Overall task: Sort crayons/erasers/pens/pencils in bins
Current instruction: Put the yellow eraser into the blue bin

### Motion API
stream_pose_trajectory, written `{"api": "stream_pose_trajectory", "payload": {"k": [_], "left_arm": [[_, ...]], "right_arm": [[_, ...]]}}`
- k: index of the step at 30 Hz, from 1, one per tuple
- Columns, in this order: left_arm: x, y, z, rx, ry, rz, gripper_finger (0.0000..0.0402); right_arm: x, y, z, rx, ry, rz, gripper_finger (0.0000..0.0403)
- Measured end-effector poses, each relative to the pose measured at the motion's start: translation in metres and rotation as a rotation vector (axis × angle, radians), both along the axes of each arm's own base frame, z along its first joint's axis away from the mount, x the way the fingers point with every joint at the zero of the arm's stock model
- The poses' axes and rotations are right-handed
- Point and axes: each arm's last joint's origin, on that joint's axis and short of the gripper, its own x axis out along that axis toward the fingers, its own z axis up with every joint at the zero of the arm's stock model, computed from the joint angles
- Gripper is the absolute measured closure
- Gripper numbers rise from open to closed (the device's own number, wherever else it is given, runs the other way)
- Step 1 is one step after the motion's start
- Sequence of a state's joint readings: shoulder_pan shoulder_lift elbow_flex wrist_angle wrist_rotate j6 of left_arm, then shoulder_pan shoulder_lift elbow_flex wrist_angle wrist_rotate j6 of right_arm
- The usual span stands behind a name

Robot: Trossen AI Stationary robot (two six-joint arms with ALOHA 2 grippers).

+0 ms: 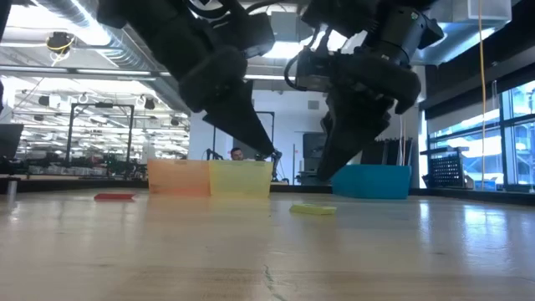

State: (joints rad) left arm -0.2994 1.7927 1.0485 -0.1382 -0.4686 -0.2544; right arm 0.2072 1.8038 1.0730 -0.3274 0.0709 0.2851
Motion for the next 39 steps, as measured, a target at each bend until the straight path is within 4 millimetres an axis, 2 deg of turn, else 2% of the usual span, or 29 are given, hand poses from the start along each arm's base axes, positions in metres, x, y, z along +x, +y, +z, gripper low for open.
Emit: {"api": "stream_pose_trajectory", "payload": {"k": [4,10,15,28,34,39], "left_arm": [[0.000,0.000,0.000,-0.015,-0.012,0.033,0.0270],[0.000,0.000,0.000,-0.067,-0.032,0.085,0.0271],[-0.002,-0.005,0.000,-0.078,-0.033,0.088,0.0271],[-0.004,-0.009,0.000,-0.069,-0.051,0.112,0.0271],[-0.004,-0.009,0.000,-0.069,-0.051,0.113,0.0271],[-0.003,-0.009,0.000,-0.070,-0.052,0.114,0.0271]], "right_arm": [[0.001,0.000,-0.011,0.029,0.006,-0.081,0.0173],[0.008,0.005,-0.033,0.026,0.012,-0.088,0.0170],[0.008,0.007,-0.036,-0.008,0.013,-0.096,0.0207],[0.008,0.009,-0.035,-0.050,0.023,0.095,0.0373],[0.008,0.009,-0.029,-0.094,0.028,0.156,0.0380],[0.000,0.007,-0.016,-0.188,0.037,0.147,0.0362]]}}
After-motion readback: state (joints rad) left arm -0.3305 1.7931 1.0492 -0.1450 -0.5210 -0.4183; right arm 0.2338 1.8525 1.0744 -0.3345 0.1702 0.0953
